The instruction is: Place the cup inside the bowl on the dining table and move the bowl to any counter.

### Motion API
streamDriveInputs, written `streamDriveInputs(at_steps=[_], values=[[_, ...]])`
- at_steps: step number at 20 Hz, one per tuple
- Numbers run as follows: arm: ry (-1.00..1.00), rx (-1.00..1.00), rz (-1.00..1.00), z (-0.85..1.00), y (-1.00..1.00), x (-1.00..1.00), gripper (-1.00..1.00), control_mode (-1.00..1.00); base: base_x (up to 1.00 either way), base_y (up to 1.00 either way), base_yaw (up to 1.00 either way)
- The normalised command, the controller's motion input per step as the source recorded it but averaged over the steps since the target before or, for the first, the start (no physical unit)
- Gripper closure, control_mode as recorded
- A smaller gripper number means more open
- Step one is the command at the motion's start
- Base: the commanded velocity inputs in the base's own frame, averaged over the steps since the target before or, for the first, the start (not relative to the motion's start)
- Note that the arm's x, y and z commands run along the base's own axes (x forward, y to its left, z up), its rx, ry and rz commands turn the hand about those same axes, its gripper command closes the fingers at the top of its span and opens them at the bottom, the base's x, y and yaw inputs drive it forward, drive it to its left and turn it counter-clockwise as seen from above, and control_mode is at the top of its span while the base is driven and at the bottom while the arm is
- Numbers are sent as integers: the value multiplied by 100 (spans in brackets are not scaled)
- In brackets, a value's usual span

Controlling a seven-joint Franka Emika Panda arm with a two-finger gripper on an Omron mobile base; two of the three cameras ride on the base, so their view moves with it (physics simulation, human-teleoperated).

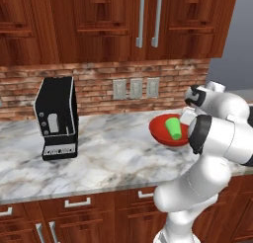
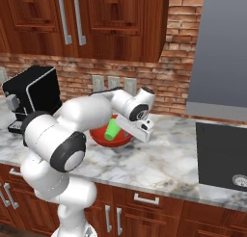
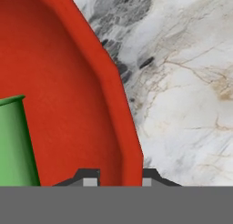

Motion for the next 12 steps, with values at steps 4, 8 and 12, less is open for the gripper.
streamDriveInputs(at_steps=[4, 8, 12], values=[[0, 0, 0, -21, 0, 1, 100, -100, 0, 0, 0], [0, 0, 0, -26, 0, 0, 100, -100, 0, 0, 0], [0, 0, 0, -26, 0, 0, 100, -100, 0, 0, 0]])
